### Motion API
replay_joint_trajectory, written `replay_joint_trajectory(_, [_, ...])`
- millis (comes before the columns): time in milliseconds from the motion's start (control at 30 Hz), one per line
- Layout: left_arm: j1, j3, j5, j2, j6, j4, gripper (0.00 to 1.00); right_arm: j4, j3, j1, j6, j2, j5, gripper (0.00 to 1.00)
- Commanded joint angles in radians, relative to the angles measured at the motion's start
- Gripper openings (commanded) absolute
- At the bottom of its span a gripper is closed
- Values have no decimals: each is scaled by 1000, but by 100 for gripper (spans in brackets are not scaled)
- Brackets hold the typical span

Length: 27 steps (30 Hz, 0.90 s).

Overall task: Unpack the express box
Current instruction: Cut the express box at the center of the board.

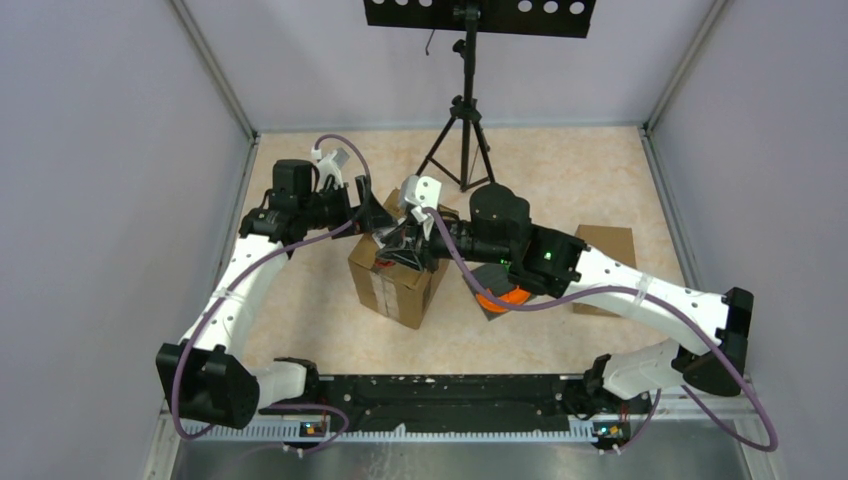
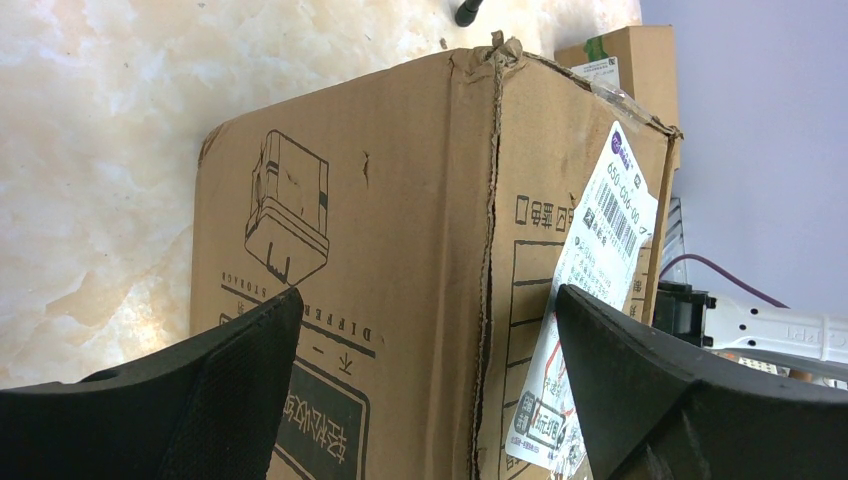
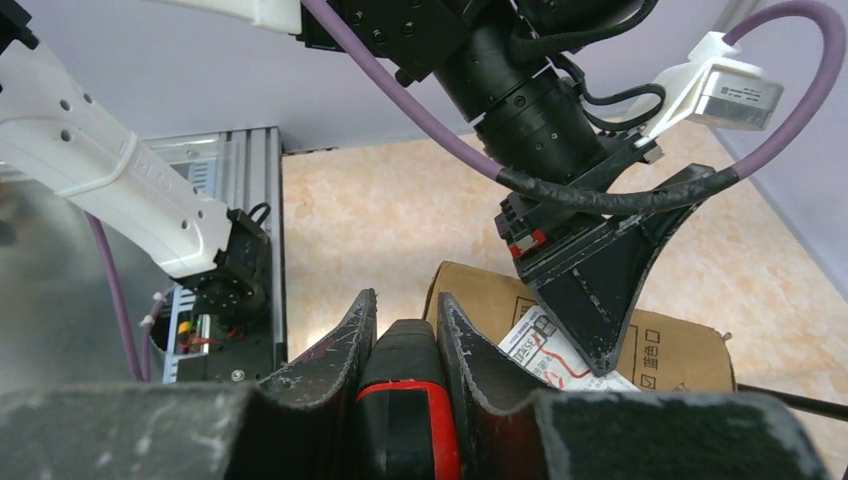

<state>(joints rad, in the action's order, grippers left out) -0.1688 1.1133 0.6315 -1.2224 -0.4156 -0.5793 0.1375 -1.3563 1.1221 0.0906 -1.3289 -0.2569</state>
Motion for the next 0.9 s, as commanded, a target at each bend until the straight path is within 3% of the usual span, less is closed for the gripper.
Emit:
replay_joint_trajectory(0, [3,29,9,-5,28,-14,97,-82,-55,13,30,3,31,0])
replay_joint_trajectory(867, [3,19,6,-2,28,-14,97,-63,-86,23,27,-8,49,0])
